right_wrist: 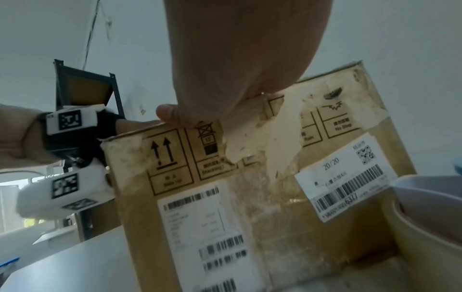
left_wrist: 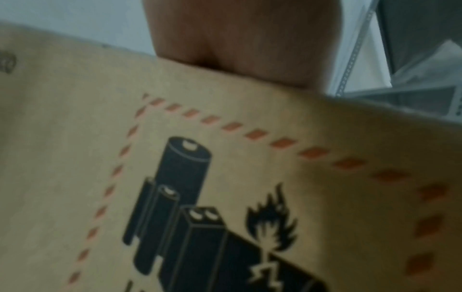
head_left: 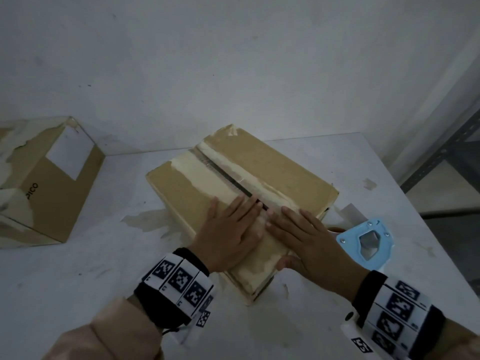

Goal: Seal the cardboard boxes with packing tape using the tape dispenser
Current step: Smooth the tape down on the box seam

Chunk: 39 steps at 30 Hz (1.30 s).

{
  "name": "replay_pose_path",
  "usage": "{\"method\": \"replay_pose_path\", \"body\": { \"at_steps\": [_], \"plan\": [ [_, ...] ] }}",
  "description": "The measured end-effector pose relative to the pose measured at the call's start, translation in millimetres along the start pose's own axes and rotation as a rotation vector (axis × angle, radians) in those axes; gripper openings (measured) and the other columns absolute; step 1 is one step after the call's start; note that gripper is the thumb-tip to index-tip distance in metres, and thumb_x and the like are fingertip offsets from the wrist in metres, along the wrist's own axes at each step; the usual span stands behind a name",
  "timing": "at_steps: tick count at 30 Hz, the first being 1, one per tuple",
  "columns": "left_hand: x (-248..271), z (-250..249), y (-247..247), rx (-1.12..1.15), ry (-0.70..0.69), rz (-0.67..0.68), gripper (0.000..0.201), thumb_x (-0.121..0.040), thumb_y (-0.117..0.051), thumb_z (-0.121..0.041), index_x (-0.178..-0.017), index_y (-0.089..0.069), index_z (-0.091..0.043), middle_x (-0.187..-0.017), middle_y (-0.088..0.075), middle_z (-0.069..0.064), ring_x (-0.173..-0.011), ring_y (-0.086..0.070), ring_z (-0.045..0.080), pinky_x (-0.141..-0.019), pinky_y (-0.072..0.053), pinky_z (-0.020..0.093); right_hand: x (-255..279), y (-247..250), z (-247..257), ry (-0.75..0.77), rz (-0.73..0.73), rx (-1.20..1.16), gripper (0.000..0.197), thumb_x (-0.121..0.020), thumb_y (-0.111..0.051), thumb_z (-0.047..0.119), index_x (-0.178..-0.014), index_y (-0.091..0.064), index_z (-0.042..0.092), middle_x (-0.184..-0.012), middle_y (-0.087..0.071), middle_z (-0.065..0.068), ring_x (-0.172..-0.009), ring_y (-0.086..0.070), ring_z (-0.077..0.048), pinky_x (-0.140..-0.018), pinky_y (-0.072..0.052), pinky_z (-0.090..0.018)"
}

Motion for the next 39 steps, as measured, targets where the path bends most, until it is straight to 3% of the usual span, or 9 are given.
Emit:
{"method": "replay_pose_path", "body": {
  "at_steps": [6, 9, 12, 16, 19, 26, 31, 36, 39],
  "plan": [
    [1, 0, 1, 0.033, 0.003, -0.033, 0.087, -0.066, 0.012, -0.063, -0.147, 0.004, -0.033, -0.155, 0.012, -0.018, -0.142, 0.013, 0.003, -0.113, 0.014, 0.044, 40, 0, -3, 0.0, -0.071, -0.002, 0.048, -0.099, -0.022, 0.043, -0.137, -0.033, 0.015, -0.145, -0.032, -0.001, -0.143, -0.006, -0.012, -0.113, -0.013, -0.033],
    [1, -1, 1, 0.039, -0.007, -0.017, 0.084, -0.07, 0.008, -0.065, -0.147, 0.003, -0.032, -0.155, 0.011, -0.017, -0.142, 0.013, 0.003, -0.113, 0.015, 0.044, 41, 16, -6, -0.06, -0.154, -0.222, 0.046, -0.099, -0.026, 0.041, -0.137, -0.035, 0.016, -0.144, -0.037, 0.001, -0.14, -0.018, -0.007, -0.114, -0.016, -0.028],
    [1, 1, 7, 0.144, -0.002, 0.01, 0.063, -0.093, -0.018, -0.055, -0.148, -0.004, -0.027, -0.156, 0.007, -0.014, -0.143, 0.008, 0.002, -0.115, 0.013, 0.04, 34, 36, -16, -0.149, -0.272, -0.298, 0.049, -0.099, -0.025, 0.042, -0.138, -0.031, 0.014, -0.145, -0.034, 0.0, -0.139, -0.019, -0.003, -0.115, -0.014, -0.025],
    [-7, 16, 35, 0.219, 0.013, -0.106, 0.062, -0.092, -0.017, -0.046, -0.148, -0.013, -0.02, -0.157, 0.004, -0.008, -0.144, 0.001, 0.004, -0.117, 0.002, 0.033, 6, 23, -4, -0.083, -0.142, -0.143, 0.061, -0.096, -0.022, 0.051, -0.141, -0.026, 0.011, -0.15, -0.022, -0.006, -0.143, -0.006, -0.012, -0.116, -0.004, -0.03],
    [-23, 46, 47, 0.131, 0.129, -0.109, 0.066, -0.091, -0.014, -0.051, -0.149, -0.005, -0.021, -0.158, 0.005, -0.005, -0.145, 0.007, 0.01, -0.117, 0.001, 0.037, -1, 1, 6, 0.004, -0.036, -0.054, 0.062, -0.096, -0.018, 0.052, -0.14, -0.029, 0.01, -0.15, -0.028, -0.011, -0.139, -0.017, -0.023, -0.114, -0.01, -0.039],
    [-50, 125, 44, 0.004, 0.383, -0.01, 0.069, -0.095, -0.019, -0.053, -0.149, 0.004, -0.018, -0.158, 0.009, -0.003, -0.145, 0.009, 0.015, -0.118, 0.001, 0.047, -4, 4, 3, -0.04, -0.019, -0.099, 0.06, -0.096, -0.02, 0.053, -0.133, -0.042, 0.011, -0.14, -0.046, -0.007, -0.132, -0.031, -0.017, -0.11, -0.013, -0.03],
    [-57, 144, 51, -0.111, 0.422, -0.047, 0.072, -0.091, -0.017, -0.061, -0.149, 0.001, -0.022, -0.158, 0.004, -0.008, -0.145, -0.001, 0.009, -0.114, -0.013, 0.041, -8, 2, 3, -0.005, -0.002, -0.047, 0.059, -0.095, -0.019, 0.054, -0.134, -0.04, 0.014, -0.139, -0.047, -0.004, -0.131, -0.032, -0.018, -0.109, -0.013, -0.03],
    [-66, 144, 56, -0.247, 0.435, 0.021, 0.064, -0.094, -0.012, -0.053, -0.149, 0.0, -0.021, -0.158, 0.003, -0.008, -0.145, -0.003, 0.008, -0.113, 0.0, 0.057, -19, -8, 6, -0.008, 0.003, -0.022, 0.065, -0.092, -0.014, 0.059, -0.131, -0.041, 0.015, -0.136, -0.05, -0.005, -0.13, -0.034, -0.019, -0.107, -0.019, -0.033],
    [-63, 123, 52, -0.289, 0.342, 0.044, 0.057, -0.098, -0.011, -0.041, -0.149, -0.001, -0.017, -0.158, 0.0, -0.005, -0.145, -0.004, 0.011, -0.114, -0.001, 0.058, -20, -7, 7, -0.025, -0.011, -0.031, 0.065, -0.092, -0.013, 0.06, -0.131, -0.041, 0.015, -0.136, -0.051, -0.005, -0.129, -0.036, -0.019, -0.104, -0.026, -0.036]
  ]
}}
Point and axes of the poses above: each hand's wrist, its own x-axis away from the middle knuckle, its own y-axis out of the back of the hand, z = x × y, the point moved 9 cm from there along -x, towards the middle knuckle
